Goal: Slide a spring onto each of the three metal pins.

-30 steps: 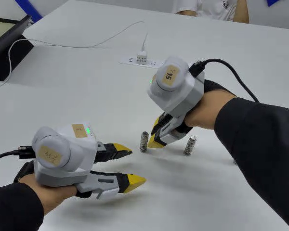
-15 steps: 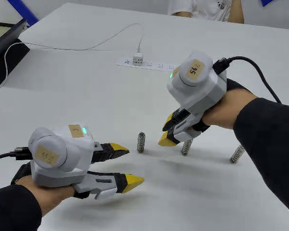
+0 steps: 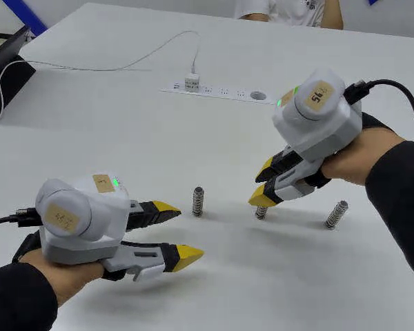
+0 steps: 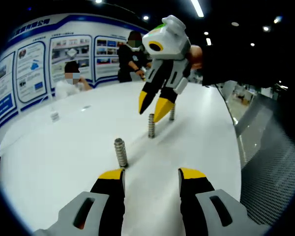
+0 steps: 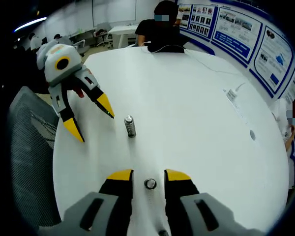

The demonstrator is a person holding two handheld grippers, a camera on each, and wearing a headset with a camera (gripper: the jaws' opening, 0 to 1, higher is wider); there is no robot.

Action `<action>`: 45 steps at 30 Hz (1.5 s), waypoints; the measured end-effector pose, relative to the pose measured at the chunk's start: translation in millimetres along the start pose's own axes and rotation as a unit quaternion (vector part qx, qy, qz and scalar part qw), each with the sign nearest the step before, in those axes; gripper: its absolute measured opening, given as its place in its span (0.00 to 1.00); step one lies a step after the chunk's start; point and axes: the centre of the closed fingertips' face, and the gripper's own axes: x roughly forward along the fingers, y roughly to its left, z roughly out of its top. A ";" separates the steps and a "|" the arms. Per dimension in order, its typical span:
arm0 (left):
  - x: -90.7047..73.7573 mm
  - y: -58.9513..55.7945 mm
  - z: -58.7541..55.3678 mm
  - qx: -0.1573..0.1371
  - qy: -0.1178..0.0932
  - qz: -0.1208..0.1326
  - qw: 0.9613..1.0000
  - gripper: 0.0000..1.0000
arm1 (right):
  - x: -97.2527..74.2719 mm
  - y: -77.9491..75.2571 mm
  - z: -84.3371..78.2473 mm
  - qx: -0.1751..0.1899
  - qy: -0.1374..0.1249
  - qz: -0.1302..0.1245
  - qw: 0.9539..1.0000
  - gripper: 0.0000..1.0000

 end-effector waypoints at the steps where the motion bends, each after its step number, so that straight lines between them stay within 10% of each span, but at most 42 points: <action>1: 0.0 0.2 0.2 -0.001 0.000 0.000 1.000 0.45 | -1.1 -0.6 -1.3 0.002 -0.001 -0.001 1.000 0.26; 45: -3.6 2.0 0.2 -0.011 -0.002 0.006 1.000 0.48 | -49.4 22.1 -82.2 0.097 -0.071 -0.057 0.991 0.29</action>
